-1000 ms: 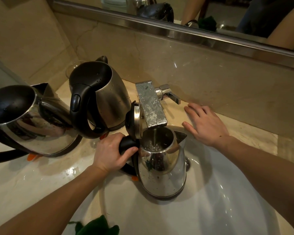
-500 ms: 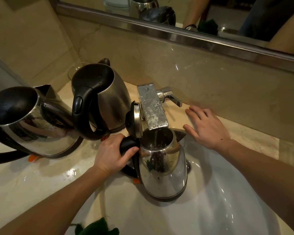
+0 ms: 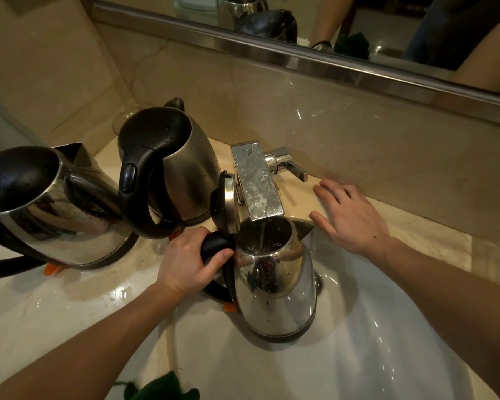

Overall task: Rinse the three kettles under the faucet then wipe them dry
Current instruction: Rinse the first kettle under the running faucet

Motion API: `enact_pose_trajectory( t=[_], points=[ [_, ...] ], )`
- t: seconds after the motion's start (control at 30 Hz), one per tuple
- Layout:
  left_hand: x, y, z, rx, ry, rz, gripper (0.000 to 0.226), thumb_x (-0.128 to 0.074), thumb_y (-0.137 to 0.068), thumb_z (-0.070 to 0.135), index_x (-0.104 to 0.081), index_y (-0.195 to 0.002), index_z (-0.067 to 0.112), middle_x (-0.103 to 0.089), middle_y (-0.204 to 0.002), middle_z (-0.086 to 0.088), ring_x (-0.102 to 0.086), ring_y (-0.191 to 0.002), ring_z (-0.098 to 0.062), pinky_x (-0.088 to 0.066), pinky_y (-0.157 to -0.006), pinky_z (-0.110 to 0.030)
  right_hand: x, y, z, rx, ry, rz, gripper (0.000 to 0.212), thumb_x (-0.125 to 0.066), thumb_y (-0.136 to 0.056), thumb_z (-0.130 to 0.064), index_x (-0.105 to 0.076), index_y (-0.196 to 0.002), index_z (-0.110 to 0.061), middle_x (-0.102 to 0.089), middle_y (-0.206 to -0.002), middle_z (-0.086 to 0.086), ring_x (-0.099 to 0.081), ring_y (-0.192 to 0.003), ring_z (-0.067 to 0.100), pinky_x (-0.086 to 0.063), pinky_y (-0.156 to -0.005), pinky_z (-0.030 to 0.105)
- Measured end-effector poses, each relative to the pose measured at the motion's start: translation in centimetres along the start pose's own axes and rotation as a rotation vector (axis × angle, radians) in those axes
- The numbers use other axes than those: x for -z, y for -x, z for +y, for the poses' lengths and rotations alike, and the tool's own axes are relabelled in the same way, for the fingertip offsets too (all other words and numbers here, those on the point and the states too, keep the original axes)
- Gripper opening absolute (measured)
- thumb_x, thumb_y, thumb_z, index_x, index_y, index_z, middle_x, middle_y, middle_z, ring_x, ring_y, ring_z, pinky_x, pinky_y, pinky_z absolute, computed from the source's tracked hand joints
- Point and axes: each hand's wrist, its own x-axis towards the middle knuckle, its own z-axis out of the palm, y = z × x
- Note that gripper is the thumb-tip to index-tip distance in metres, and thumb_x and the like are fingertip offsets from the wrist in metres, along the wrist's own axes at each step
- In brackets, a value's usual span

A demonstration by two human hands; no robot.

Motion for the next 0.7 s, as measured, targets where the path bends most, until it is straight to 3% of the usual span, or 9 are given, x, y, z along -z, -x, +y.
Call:
enact_pose_trajectory(
  t=[0.4, 0.7],
  points=[
    [-0.04, -0.07, 0.01, 0.010, 0.007, 0.002, 0.073, -0.027, -0.085, 0.076, -0.062, -0.089, 0.012, -0.061, -0.077, -0.002, -0.057, -0.069, -0.020, -0.041, -0.062, -0.027, 0.04, 0.07, -0.03, -0.001, 0.002, 0.013, 0.061, -0.031, -0.099, -0.056, -0.035, -0.147, -0.019, -0.036, -0.151, 0.001, -0.036, -0.127, 0.024, -0.032, -0.108, 0.038],
    [-0.02, -0.09, 0.08, 0.019, 0.027, -0.018, 0.076, -0.026, -0.084, 0.077, -0.062, -0.091, 0.010, -0.062, -0.079, -0.004, -0.057, -0.071, -0.020, -0.044, -0.063, -0.030, 0.09, 0.10, -0.10, -0.007, -0.004, 0.002, 0.066, -0.022, -0.096, -0.059, -0.038, -0.145, -0.018, -0.039, -0.148, 0.003, -0.039, -0.123, 0.027, -0.035, -0.106, 0.040]
  ],
)
